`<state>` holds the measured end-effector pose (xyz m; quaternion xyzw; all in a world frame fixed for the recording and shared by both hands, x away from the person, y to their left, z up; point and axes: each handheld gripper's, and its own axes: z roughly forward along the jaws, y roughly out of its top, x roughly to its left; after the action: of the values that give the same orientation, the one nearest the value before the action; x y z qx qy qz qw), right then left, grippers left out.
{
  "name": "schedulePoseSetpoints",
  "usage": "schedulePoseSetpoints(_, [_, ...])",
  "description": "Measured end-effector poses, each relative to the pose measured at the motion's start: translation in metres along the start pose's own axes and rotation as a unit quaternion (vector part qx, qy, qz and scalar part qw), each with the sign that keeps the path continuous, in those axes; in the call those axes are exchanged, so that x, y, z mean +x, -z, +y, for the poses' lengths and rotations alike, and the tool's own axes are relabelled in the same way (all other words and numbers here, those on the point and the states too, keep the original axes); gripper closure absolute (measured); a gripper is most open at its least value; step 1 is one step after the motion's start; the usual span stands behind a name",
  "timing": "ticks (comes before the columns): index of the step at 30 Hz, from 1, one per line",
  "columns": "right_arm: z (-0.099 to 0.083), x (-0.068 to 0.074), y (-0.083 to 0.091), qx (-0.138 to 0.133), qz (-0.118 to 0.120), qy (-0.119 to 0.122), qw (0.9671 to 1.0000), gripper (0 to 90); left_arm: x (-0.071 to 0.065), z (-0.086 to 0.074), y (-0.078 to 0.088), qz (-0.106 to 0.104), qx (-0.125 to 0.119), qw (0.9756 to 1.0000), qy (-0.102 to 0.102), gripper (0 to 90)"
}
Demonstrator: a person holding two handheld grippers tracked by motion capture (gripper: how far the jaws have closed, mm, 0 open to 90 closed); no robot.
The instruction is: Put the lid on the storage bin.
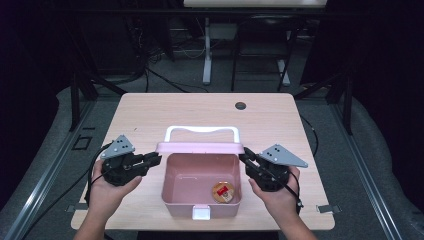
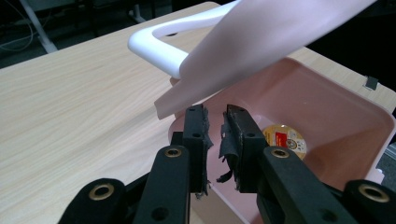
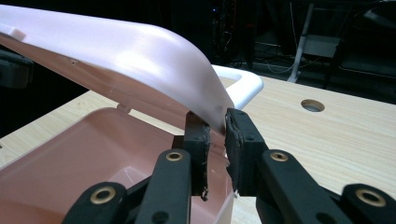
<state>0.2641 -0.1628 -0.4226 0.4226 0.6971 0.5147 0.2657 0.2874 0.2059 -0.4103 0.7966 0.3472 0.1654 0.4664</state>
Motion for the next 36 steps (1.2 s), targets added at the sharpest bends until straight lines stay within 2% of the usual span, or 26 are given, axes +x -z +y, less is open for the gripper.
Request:
schedulePoseSetpoints(4, [-0.002,0.000,0.001,0.001,0.002,0.000,1.0000,78.5,-0.002,0.001,0.003,0.011,-0.005,0.9999,-0.002,77.8])
schedulePoseSetpoints(15, [-0.005,0.001,0.003,0.003,0.006,-0.002,1.0000,78.0,-0.006,0.004,0.007,0.008,-0.012,0.9999,-0.007,78.3])
schedulePoseSetpoints(22, [-0.007,0.000,0.004,0.003,0.009,-0.001,1.0000,78.2,-0.011,0.007,0.009,0.015,-0.012,0.9997,-0.014,79.5])
schedulePoseSetpoints(36, [-0.008,-0.003,0.005,0.006,0.021,-0.009,0.9997,77.7,-0.010,0.010,0.010,0.012,-0.009,0.9999,-0.009,80.1])
